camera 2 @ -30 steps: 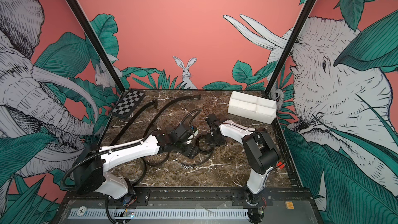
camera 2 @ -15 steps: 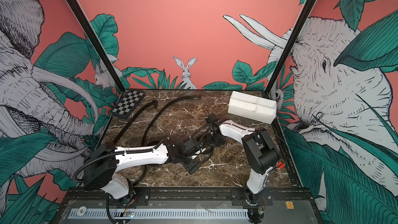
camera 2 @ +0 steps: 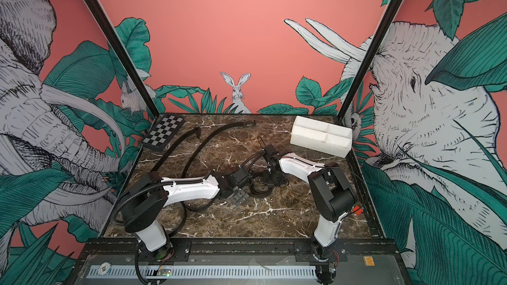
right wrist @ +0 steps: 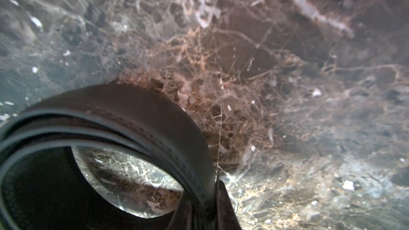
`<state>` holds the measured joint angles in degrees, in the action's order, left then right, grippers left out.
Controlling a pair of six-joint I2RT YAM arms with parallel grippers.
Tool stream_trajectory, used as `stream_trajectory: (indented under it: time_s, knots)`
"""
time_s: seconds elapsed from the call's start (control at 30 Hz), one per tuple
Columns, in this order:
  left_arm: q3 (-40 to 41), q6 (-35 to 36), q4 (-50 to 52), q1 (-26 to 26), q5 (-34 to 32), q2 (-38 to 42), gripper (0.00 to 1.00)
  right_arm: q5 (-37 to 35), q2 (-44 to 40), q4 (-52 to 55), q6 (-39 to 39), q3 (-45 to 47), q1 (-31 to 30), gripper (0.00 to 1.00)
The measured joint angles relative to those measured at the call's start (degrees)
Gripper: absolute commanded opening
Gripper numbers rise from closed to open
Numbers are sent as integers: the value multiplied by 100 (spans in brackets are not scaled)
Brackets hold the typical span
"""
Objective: Place the belts into the storage roll
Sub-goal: Roll the belt at the center of the board.
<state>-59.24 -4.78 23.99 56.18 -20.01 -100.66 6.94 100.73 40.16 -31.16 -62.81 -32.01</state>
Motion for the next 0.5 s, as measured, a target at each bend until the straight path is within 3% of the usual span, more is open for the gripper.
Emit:
stream_trajectory:
  time_s: [0.2,0.5]
  knots:
    - [-841,557,-140,-321,-146,-684,99,-13,184,262,267,-260,57,0]
    - [-702,431,-140,-321,92,-557,99,-251,562,734,968,-793,68,0]
